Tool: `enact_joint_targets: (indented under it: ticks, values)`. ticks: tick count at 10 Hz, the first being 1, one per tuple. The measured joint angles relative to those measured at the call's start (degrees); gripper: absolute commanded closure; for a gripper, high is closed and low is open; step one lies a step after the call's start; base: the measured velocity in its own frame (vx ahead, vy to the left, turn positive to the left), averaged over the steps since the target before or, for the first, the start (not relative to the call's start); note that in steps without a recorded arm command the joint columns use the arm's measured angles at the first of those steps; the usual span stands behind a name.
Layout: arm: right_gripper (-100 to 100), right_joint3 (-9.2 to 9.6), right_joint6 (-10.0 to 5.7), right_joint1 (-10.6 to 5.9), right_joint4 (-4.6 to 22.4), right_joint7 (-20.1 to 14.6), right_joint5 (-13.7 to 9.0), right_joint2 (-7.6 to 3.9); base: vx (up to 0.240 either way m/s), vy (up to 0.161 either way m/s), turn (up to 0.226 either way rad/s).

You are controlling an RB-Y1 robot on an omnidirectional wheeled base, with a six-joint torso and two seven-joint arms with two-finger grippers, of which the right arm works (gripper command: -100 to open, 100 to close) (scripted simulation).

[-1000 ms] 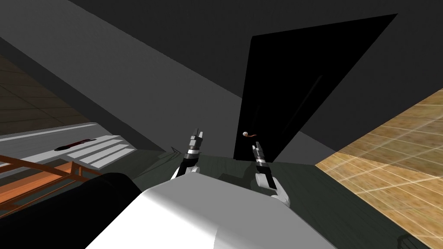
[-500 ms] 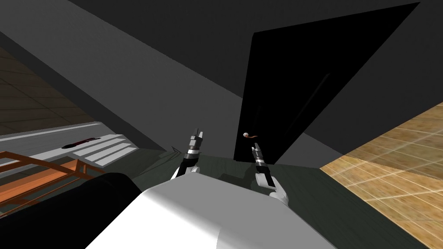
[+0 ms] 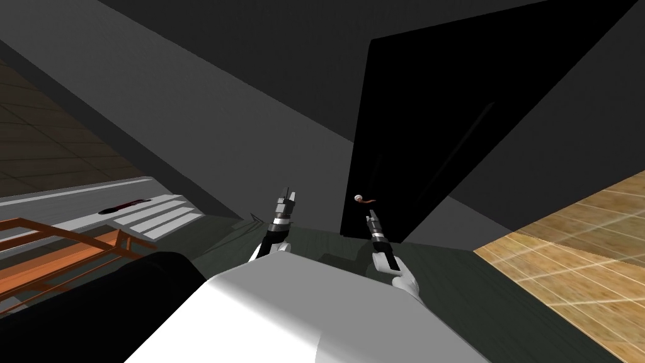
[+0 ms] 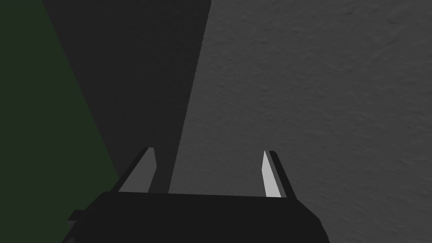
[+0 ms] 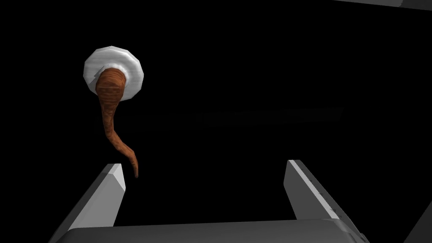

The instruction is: Pull the door open

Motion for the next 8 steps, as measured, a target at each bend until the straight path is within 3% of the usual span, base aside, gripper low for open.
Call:
enact_joint_targets:
  ticks: [8]
  values:
    - [-100, 0.57, -1.09, -5.74, 13.3, -0.6, -0.3, -1.67, 0.056, -0.037, 0.040]
